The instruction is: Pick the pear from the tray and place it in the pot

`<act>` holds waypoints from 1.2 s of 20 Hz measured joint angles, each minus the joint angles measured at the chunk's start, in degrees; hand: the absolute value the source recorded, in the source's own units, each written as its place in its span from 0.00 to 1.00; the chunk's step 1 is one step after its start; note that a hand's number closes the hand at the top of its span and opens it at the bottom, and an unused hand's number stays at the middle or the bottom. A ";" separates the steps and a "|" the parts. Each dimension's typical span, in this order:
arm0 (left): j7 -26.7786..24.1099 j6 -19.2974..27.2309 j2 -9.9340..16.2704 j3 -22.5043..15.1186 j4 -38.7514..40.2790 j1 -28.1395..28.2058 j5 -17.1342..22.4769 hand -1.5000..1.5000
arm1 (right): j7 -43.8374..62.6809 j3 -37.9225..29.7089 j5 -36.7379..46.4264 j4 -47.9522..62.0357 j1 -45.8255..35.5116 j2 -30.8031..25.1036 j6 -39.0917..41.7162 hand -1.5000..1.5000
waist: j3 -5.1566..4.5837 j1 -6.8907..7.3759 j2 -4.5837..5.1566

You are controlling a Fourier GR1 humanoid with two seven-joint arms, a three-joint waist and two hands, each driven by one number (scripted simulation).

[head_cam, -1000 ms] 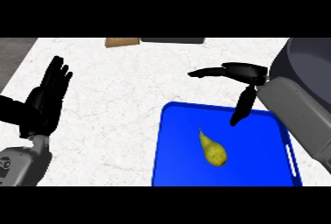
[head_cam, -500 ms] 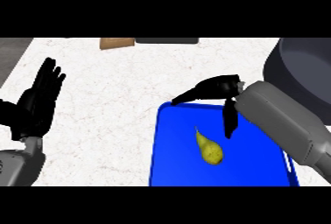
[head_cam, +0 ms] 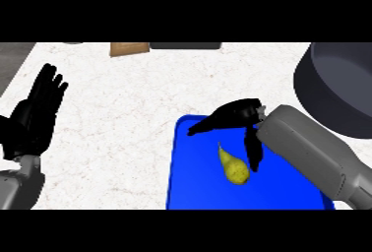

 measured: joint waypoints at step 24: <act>1.93 -2.22 -5.94 2.37 -1.50 0.14 -6.41 0.50 | -3.70 -3.73 22.10 4.39 9.81 6.10 -4.80 0.00 | -0.02 -0.07 -0.02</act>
